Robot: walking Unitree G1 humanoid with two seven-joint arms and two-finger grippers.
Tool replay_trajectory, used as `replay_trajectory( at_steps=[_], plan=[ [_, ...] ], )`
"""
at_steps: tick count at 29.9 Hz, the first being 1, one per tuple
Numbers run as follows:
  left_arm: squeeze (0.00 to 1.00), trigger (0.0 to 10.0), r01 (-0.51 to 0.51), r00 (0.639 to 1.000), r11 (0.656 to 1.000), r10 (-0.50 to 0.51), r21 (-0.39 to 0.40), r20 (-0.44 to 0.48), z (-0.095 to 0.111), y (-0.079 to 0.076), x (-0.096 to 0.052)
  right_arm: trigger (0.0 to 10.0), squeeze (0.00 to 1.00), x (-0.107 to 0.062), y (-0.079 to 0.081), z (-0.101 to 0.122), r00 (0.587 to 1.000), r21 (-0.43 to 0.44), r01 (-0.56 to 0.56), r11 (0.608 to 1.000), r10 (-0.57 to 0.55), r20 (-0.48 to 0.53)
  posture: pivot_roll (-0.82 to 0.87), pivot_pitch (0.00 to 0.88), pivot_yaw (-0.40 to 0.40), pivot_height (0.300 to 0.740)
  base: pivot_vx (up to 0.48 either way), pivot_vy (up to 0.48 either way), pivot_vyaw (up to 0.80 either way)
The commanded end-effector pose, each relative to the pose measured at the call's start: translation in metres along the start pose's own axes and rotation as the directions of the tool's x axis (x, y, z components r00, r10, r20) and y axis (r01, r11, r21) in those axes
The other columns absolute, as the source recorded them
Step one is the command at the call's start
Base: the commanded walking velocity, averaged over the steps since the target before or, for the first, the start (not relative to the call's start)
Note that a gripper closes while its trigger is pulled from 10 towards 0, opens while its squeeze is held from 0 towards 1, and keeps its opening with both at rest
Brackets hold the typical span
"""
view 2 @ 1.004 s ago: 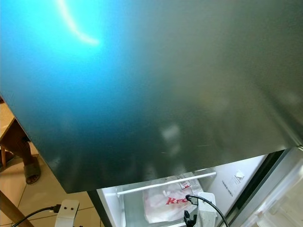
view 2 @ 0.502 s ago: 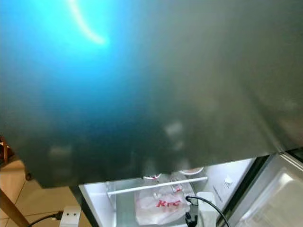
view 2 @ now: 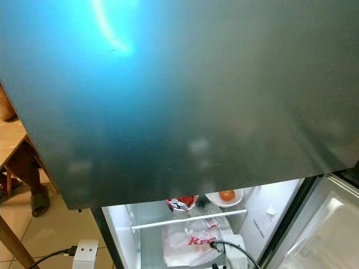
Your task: Restocking fridge
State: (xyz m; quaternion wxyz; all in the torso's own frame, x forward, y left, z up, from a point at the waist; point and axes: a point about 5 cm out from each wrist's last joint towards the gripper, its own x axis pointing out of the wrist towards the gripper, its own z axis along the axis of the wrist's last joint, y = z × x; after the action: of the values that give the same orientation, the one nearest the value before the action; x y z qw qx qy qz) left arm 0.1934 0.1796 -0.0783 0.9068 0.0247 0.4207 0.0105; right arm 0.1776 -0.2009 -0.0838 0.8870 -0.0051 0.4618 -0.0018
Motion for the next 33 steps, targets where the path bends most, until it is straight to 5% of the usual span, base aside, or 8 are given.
replay_trajectory(
  at_steps=[1,22,28,33],
  plan=[
    [0.00,10.0,-0.012,1.000,1.000,0.012,-0.001,-0.024,-0.002,0.006,0.000,10.0,0.00,-0.001,-0.004,-0.003,0.999,0.006,0.035,0.999,-0.035,-0.021,0.01,0.000,0.012,0.740,0.000,0.000,0.00],
    [0.00,10.0,0.023,0.998,1.000,-0.023,0.004,-0.050,-0.020,-0.001,-0.005,10.0,0.00,-0.004,-0.018,-0.012,0.992,0.039,0.086,0.996,-0.083,-0.091,0.02,0.019,0.007,0.740,-0.176,0.000,0.00],
    [0.00,10.0,0.034,0.998,0.999,-0.034,0.012,-0.048,-0.018,-0.001,-0.004,10.0,0.00,0.001,-0.021,0.010,0.992,0.042,0.100,0.994,-0.096,-0.083,0.01,0.029,0.012,0.740,-0.315,0.000,0.00],
    [0.00,10.0,0.023,0.999,1.000,-0.023,0.009,-0.041,-0.017,0.014,-0.005,10.0,0.00,0.001,-0.021,0.014,0.992,0.042,0.104,0.994,-0.100,-0.081,0.01,0.028,0.020,0.740,-0.319,0.000,0.00]
  ],
)
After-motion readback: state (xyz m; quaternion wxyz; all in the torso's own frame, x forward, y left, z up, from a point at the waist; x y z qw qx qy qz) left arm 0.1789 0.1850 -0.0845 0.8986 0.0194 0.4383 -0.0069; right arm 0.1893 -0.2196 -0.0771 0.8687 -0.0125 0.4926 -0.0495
